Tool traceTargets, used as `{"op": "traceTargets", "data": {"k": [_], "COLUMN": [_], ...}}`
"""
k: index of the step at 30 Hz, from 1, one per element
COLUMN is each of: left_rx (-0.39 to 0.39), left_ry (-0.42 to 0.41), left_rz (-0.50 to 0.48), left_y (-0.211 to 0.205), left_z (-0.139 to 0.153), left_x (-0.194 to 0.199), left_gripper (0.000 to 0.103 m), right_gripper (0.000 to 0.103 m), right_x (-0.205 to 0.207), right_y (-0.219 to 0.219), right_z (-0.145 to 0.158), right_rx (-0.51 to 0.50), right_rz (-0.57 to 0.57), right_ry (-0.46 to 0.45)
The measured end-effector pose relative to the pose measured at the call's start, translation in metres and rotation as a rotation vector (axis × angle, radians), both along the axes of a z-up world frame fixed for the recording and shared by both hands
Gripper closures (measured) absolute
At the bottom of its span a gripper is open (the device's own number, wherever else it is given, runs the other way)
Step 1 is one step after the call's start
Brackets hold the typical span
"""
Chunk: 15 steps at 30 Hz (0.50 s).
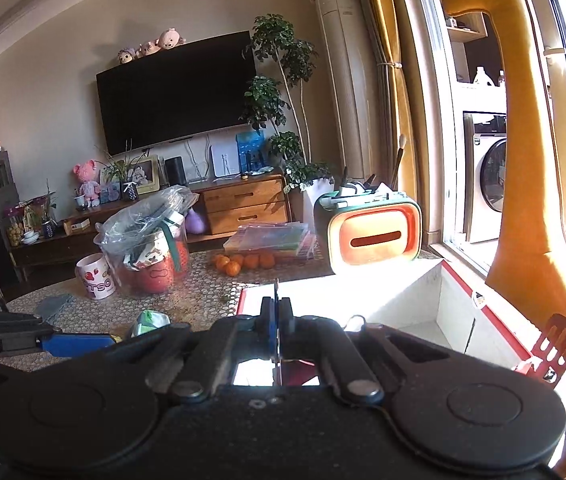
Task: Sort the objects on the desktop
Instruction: 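Carry the pink pad and binder clip with both grippers into the red box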
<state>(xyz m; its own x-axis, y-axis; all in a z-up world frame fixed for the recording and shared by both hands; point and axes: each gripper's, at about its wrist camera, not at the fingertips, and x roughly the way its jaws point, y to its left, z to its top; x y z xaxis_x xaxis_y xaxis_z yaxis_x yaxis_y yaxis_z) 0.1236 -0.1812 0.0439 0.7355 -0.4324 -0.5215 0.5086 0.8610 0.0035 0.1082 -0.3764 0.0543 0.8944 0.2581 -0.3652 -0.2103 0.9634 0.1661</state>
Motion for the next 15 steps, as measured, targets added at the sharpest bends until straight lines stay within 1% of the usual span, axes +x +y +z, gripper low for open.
{"op": "traceTargets", "data": {"k": [4, 9, 15], "left_rx": [0.023, 0.047, 0.084], "left_ry": [0.008, 0.030, 0.047], "left_rz": [-0.030, -0.053, -0.053], "left_y": [-0.025, -0.052, -0.076], "left_z": [-0.002, -0.006, -0.012], "left_x": [0.020, 0.049, 0.086], "left_gripper": [0.056, 0.056, 0.056], "right_gripper": [0.102, 0.102, 0.102], "right_x": [0.010, 0.022, 0.037], "right_y": [-0.019, -0.039, -0.053], "right_z": [-0.007, -0.021, -0.037], "right_rx": [0.004, 0.016, 0.009], "right_rz": [-0.028, -0.051, -0.055], "right_ry": [0.009, 0.041, 0.085]}}
